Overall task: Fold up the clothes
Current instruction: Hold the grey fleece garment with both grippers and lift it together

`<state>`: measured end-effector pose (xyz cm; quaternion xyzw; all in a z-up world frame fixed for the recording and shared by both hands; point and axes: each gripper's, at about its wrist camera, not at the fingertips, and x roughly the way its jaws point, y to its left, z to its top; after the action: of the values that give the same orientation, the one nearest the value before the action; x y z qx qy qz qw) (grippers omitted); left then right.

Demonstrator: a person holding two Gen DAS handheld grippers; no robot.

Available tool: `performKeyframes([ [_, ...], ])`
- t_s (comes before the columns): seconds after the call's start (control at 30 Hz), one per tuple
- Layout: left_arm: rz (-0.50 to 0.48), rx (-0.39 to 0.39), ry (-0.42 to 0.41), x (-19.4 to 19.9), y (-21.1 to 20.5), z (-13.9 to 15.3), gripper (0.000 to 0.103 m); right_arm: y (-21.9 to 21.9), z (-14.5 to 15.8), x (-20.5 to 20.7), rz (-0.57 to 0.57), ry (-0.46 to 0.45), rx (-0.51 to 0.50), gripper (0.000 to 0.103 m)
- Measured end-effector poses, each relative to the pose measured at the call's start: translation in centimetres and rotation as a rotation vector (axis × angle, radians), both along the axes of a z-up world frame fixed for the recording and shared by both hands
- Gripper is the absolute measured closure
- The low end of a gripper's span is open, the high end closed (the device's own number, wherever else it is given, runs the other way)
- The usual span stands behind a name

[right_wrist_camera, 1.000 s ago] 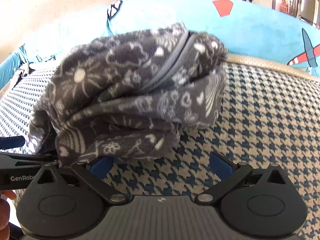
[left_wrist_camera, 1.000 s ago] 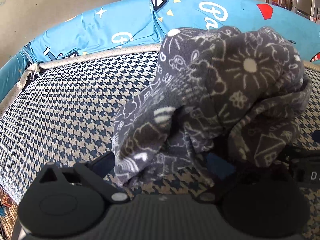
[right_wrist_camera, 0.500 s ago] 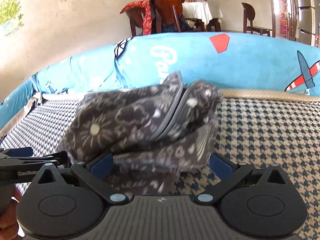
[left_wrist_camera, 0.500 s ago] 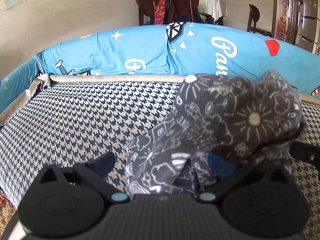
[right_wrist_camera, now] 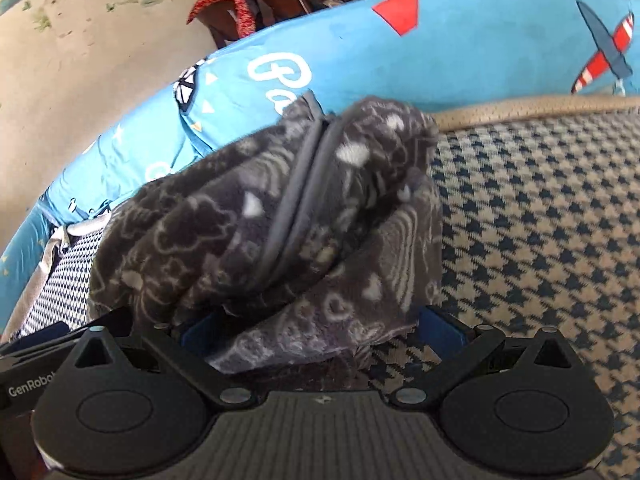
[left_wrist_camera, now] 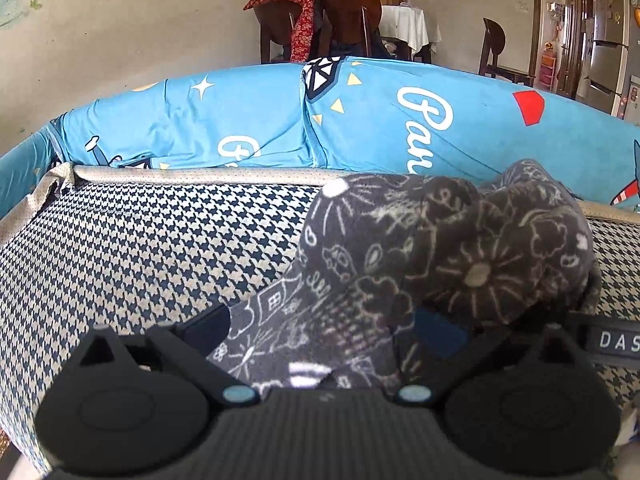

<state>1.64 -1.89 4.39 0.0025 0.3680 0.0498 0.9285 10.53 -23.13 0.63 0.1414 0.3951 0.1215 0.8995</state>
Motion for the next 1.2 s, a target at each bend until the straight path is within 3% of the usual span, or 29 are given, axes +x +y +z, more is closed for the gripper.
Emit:
performKeyframes([
  [0.1,0.027,-0.018,0.026,0.7,0.2,-0.8,0.0,0.2,-0.5,-0.1,0.002,-0.016,0.013,0.013],
  [0.17,0.037,0.019,0.036,0.9,-0.2,-1.3,0.0,0.4,-0.9,-0.2,0.004,-0.027,0.022,0.029],
  [0.3,0.054,0.1,0.036,0.9,-0.7,-1.9,0.0,0.7,-1.6,-0.4,0.007,-0.048,0.04,0.044],
  [0.37,0.055,0.1,0.026,0.7,-0.6,-2.0,0.0,0.9,-1.9,-0.5,0.008,-0.058,0.048,0.059],
  [0.47,0.047,0.072,0.015,0.4,-0.2,-1.9,0.0,0.4,-1.6,-1.1,-0.002,-0.106,0.056,0.072],
  [0.6,-0.002,0.052,-0.008,0.0,-0.5,-1.6,0.0,-0.1,0.0,-2.9,-0.022,-0.189,0.06,0.079],
  [0.9,-0.186,0.028,-0.008,-1.2,-4.0,-2.0,0.0,-1.0,5.7,-4.4,-0.042,-0.213,0.068,0.088],
  [1.03,-0.241,0.069,-0.016,-1.9,-6.1,-2.3,0.0,-3.1,5.5,-6.0,-0.091,-0.216,0.061,0.089],
  [1.2,-0.321,0.044,-0.052,-3.1,-7.3,-1.9,0.0,-6.2,6.4,-6.5,-0.199,-0.215,0.037,0.094],
])
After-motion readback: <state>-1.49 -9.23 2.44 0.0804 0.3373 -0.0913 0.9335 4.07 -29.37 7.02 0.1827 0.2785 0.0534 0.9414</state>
